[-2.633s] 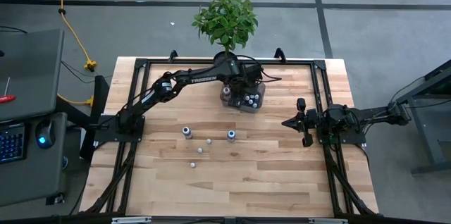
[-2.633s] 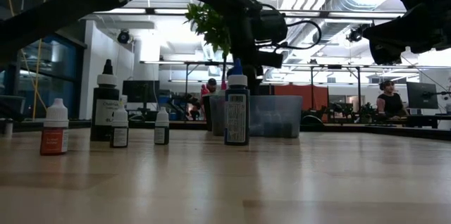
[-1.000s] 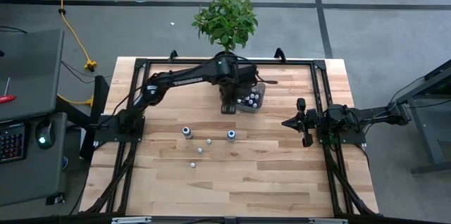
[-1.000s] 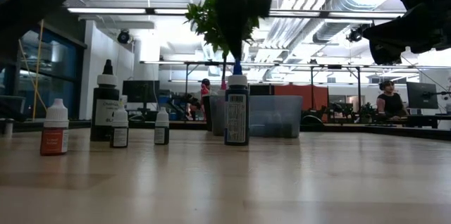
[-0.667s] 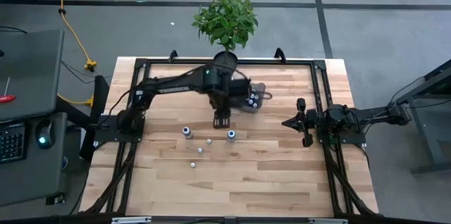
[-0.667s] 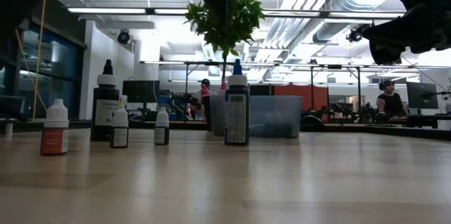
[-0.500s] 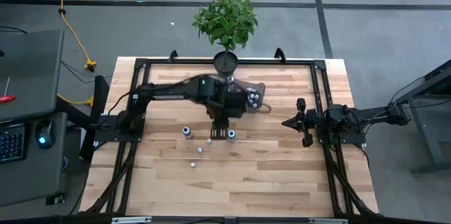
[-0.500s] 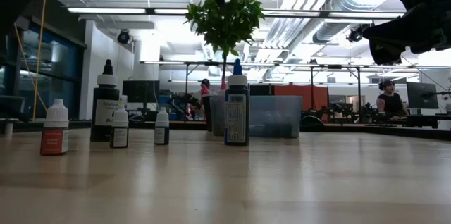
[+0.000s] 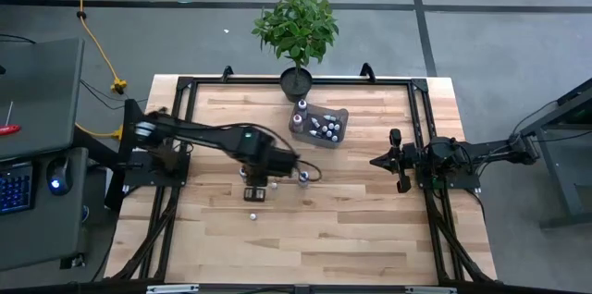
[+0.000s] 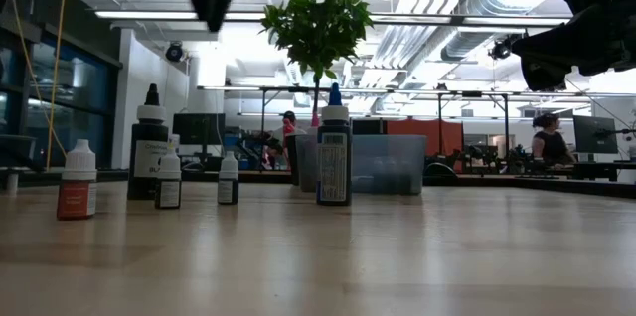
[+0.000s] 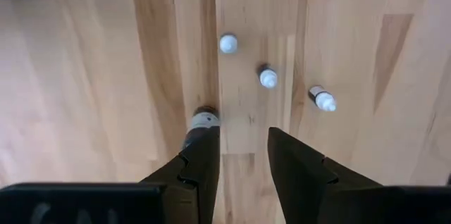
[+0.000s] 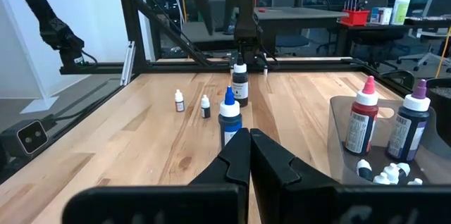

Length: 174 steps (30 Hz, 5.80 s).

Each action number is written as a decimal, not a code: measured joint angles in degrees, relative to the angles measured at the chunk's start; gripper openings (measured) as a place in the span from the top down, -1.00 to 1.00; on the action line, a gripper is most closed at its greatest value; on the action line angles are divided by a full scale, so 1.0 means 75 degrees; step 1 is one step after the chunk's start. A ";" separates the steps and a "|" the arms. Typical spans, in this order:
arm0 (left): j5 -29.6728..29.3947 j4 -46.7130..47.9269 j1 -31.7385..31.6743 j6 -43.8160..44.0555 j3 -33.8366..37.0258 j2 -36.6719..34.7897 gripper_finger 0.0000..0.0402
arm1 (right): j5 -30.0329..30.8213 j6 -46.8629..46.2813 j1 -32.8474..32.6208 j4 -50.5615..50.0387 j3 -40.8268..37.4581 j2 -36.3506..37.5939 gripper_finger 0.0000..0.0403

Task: Pick & Place food coloring
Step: Put the big black food coloring bottle into the black bin

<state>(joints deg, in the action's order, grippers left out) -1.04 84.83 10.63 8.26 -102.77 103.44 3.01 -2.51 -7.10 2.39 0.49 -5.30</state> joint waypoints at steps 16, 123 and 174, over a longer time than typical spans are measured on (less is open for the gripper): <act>-0.0865 -0.1983 -0.0015 0.0668 0.4919 -0.3776 0.42 | -0.0001 0.0001 -0.0002 0.0001 0.0000 0.0000 0.99; 0.0198 -0.4987 -0.0726 -0.2047 0.6857 -0.3826 0.46 | -0.0001 -0.0001 -0.0001 0.0001 0.0000 0.0000 0.99; -0.0409 -0.2924 -0.3281 -0.5486 -0.1971 0.1208 0.47 | -0.0001 0.0001 -0.0002 0.0001 0.0000 0.0003 0.99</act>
<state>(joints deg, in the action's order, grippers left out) -4.11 62.90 -13.97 -32.88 -117.55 112.50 3.01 -2.50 -7.11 2.39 0.49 -5.28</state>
